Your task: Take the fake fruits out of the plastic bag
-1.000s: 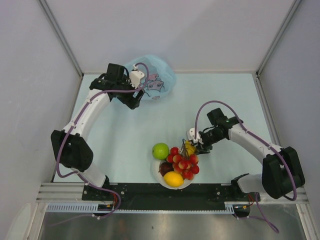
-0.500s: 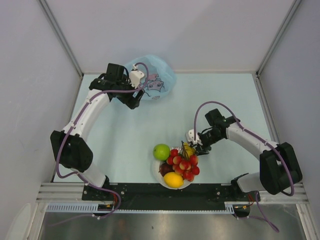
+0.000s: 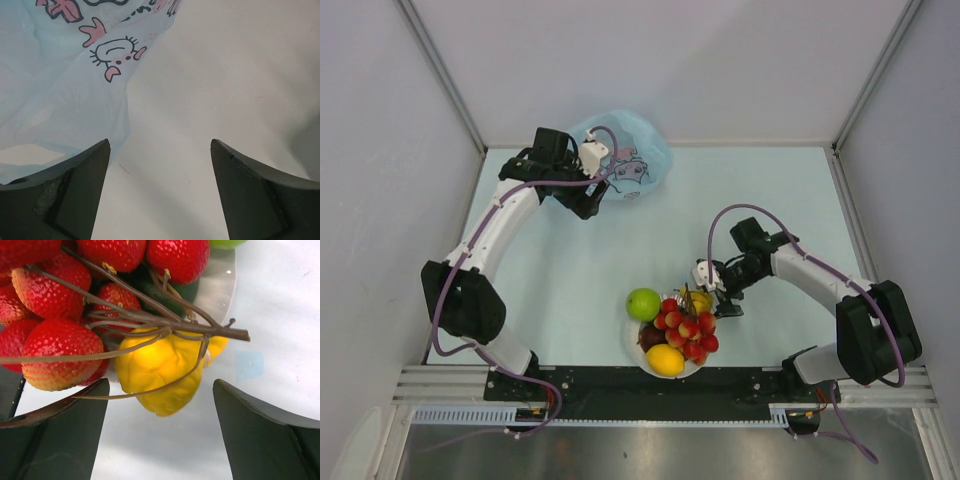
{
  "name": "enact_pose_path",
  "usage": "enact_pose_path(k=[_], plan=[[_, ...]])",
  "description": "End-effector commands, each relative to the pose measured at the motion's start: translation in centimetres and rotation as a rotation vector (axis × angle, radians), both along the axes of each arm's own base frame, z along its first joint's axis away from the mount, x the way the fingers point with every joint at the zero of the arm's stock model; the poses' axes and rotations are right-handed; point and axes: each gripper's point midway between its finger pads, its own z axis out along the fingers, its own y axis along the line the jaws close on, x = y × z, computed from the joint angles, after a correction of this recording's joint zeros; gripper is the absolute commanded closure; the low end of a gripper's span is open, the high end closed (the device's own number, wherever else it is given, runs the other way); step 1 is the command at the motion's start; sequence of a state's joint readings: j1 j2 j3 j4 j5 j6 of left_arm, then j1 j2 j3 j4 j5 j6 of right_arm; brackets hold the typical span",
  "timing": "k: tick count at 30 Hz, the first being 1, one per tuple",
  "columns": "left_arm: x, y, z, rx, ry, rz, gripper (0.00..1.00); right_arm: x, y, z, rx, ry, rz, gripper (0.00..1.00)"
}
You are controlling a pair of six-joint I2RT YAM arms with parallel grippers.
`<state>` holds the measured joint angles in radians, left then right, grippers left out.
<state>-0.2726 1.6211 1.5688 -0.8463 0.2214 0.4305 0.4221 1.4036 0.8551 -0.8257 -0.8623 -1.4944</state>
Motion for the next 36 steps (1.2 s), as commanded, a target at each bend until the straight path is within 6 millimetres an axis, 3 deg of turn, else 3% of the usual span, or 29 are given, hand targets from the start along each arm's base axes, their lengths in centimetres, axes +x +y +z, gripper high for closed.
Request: enact_pose_path(k=[1,14,21,22,24,26,27,30,31,34,35,36], plan=[[0.3,-0.3,1.9,-0.030,-0.068,-0.022,0.13,0.9,-0.2,0.9,0.010,-0.054,-0.002,0.11],[0.9,-0.8,1.8,-0.049,-0.061,-0.028,0.14,1.1,-1.1,0.8,-0.026,-0.083,-0.005,0.12],[1.2,-1.3,2.2,-0.071,-0.068,-0.036,0.14,2.1,-3.7,1.6,-0.082,-0.153,-0.065,0.10],[1.3,-1.4,2.4,-0.081,-0.074,-0.034,0.14,2.1,-4.5,1.7,-0.096,-0.155,-0.084,0.03],[1.3,-1.7,3.2,-0.099,-0.089,-0.039,0.14,2.6,-5.4,2.4,-0.119,-0.185,-0.130,0.00],[1.5,-1.9,5.2,-0.129,-0.138,-0.035,0.09,3.5,-6.8,2.7,-0.149,-0.202,-0.213,0.00],[1.7,-1.9,6.2,-0.137,-0.166,-0.027,0.00,4.7,-7.2,3.5,-0.143,-0.248,-0.259,0.00],[2.4,-1.4,10.4,-0.157,-0.286,0.020,0.00,7.9,-8.8,4.9,-0.144,-0.232,-0.540,0.00],[2.7,-0.9,11.5,-0.162,-0.324,0.047,0.00,10.2,-9.0,6.2,-0.105,-0.261,-0.647,0.00],[2.5,1.1,13.6,-0.182,-0.386,0.149,0.00,14.3,-10.2,9.2,-0.028,-0.178,-0.975,0.00],[2.5,2.5,12.9,-0.170,-0.379,0.213,0.00,15.3,-11.2,9.6,-0.026,-0.161,-1.069,0.00],[2.0,3.5,13.4,-0.172,-0.400,0.247,0.00,16.3,-11.2,11.3,0.037,-0.108,-1.177,0.00]])
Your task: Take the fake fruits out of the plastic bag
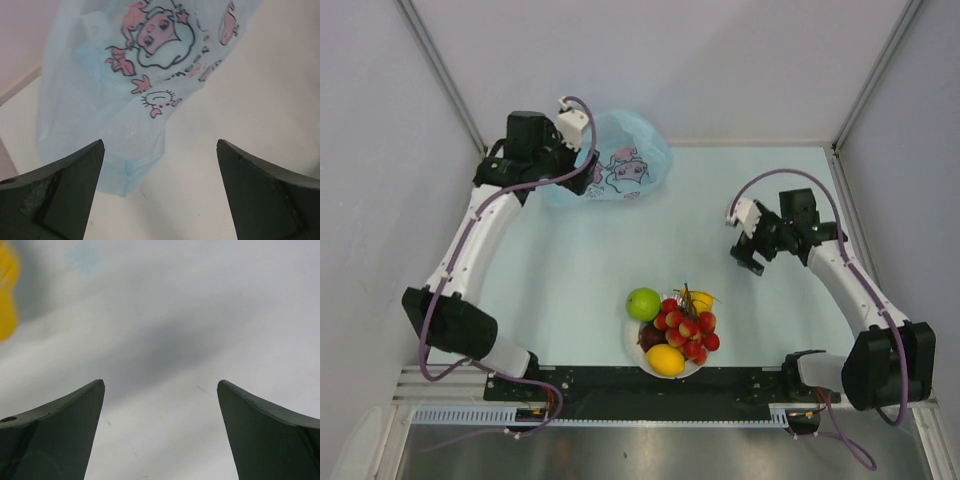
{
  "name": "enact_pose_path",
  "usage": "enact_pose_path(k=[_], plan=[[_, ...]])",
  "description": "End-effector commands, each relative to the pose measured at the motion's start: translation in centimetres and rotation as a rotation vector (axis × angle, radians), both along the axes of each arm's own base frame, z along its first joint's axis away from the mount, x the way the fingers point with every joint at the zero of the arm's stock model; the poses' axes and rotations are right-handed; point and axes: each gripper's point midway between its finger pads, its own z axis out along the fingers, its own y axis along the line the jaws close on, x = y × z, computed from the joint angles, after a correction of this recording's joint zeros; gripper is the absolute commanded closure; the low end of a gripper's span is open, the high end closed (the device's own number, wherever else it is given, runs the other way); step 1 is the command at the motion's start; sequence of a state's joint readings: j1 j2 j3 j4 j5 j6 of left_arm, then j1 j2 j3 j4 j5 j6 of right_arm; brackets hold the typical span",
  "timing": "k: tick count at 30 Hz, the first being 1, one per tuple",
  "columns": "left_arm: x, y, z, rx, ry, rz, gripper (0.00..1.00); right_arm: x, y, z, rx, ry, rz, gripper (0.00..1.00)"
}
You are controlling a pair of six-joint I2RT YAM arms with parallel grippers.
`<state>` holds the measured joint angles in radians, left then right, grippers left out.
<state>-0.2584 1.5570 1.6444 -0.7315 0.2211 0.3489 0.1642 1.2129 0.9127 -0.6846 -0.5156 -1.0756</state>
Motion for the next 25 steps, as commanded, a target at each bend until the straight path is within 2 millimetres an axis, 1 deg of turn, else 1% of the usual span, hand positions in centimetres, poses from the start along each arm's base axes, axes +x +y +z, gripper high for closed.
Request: enact_pose_path(k=[1,2,3,4,5,6,7,8,9,10,11,13,14,16,17,19,21,23,25], plan=[[-0.6,4.6,6.5,-0.074,-0.200,0.211,0.00,7.3,-1.7,6.6,0.233,-0.046,-0.520,0.00],[-0.8,6.3,4.7,-0.069,-0.171,0.266,0.00,7.9,-2.3,6.5,0.232,-0.035,-0.592,0.00],[-1.3,7.3,6.2,-0.095,-0.238,0.298,0.00,8.8,-2.6,7.2,0.250,-0.049,-0.646,0.00],[-1.6,8.2,6.0,-0.118,-0.251,0.345,0.00,9.2,-2.9,7.1,0.284,-0.022,-0.733,0.00],[-2.0,9.6,3.6,-0.111,-0.225,0.400,0.00,9.8,-4.0,6.7,0.262,-0.027,-0.808,0.00],[-2.0,10.6,4.1,-0.117,-0.281,0.451,0.00,9.9,-4.3,6.4,0.256,-0.009,-0.849,0.01],[-2.9,11.3,4.8,-0.129,-0.325,0.489,0.00,10.2,-4.5,6.7,0.284,0.007,-0.917,0.00],[-3.5,11.7,2.4,-0.117,-0.298,0.510,0.00,10.4,-5.2,5.9,0.260,0.021,-0.972,0.00],[-3.6,12.2,2.3,-0.119,-0.321,0.539,0.00,10.0,-5.3,5.3,0.247,0.056,-0.998,0.00],[-4.2,12.3,2.0,-0.139,-0.323,0.560,0.00,9.9,-5.4,5.1,0.251,0.077,-1.022,0.00],[-4.6,12.5,0.1,-0.138,-0.286,0.580,0.00,9.6,-5.3,4.8,0.248,0.095,-1.025,0.00],[-5.0,12.3,-1.2,-0.165,-0.268,0.590,0.00,9.2,-5.2,4.3,0.251,0.122,-1.019,0.00],[-5.4,12.3,-2.9,-0.160,-0.235,0.594,0.00,9.2,-5.2,4.3,0.255,0.124,-1.017,0.00],[-5.8,12.2,-4.0,-0.166,-0.211,0.594,0.00,9.6,-5.2,4.2,0.262,0.119,-1.013,0.00],[-6.1,12.1,-5.1,-0.161,-0.186,0.591,0.00,9.8,-5.2,4.2,0.261,0.114,-1.011,0.00],[-6.6,11.6,-6.4,-0.167,-0.151,0.568,0.00,10.2,-5.3,3.9,0.258,0.110,-1.008,0.00],[-6.8,11.3,-6.9,-0.173,-0.138,0.555,0.00,10.4,-5.3,3.8,0.263,0.112,-1.007,0.00],[-7.0,11.3,-7.6,-0.171,-0.125,0.554,0.00,10.5,-4.8,3.4,0.274,0.135,-0.984,0.00],[-6.9,11.3,-8.1,-0.162,-0.125,0.551,0.00,10.5,-4.6,3.5,0.284,0.135,-0.977,0.00]])
